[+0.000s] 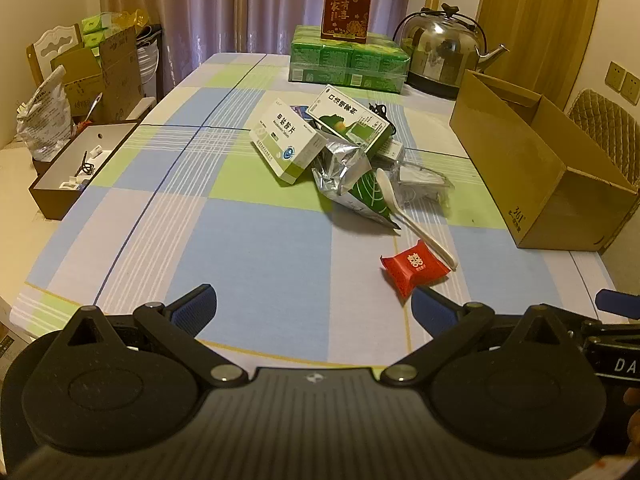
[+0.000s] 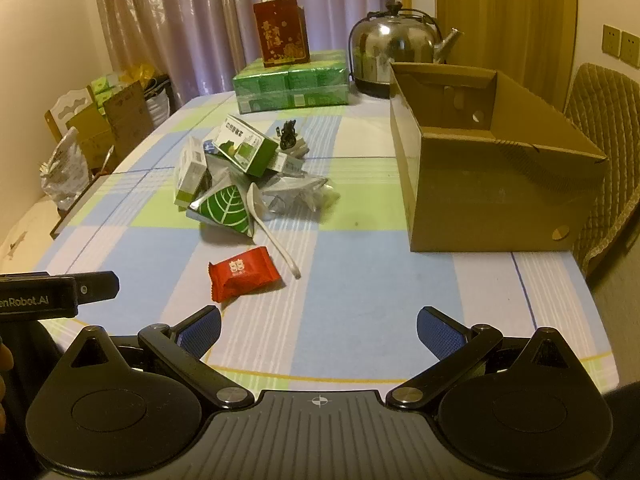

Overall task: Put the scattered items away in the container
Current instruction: 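Move the right tool toward the red candy packet on the table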

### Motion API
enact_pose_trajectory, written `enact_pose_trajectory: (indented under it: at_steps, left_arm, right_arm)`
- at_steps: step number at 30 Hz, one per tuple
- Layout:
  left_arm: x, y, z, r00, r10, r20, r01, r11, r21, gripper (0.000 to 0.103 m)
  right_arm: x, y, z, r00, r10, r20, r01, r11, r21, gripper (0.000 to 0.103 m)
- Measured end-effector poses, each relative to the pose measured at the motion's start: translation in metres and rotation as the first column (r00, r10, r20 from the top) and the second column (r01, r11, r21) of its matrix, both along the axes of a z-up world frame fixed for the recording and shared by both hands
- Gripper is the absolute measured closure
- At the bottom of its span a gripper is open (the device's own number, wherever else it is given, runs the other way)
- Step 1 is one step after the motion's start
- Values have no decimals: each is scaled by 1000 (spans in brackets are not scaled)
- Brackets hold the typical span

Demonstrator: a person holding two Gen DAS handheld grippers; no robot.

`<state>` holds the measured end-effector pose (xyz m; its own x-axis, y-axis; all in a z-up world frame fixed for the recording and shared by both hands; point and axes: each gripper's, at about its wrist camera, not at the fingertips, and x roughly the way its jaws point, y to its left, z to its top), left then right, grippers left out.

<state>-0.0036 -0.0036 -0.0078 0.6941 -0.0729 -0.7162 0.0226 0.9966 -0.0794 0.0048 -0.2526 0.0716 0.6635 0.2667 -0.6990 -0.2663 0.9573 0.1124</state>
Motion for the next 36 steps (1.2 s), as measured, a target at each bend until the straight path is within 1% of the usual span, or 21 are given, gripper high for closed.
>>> enact_pose_trajectory:
  at_steps: [19, 36]
  left_arm:
    - [1, 1, -1, 1000, 1, -6, -1, 1000, -3, 1]
    - [3, 2, -1, 1000, -22, -10, 22, 999, -25, 1]
  right_arm:
    - [3, 1, -4, 1000, -4, -17, 4, 1000, -14, 2]
    - [4, 0, -11, 1000, 2, -31, -3, 1000, -27, 2]
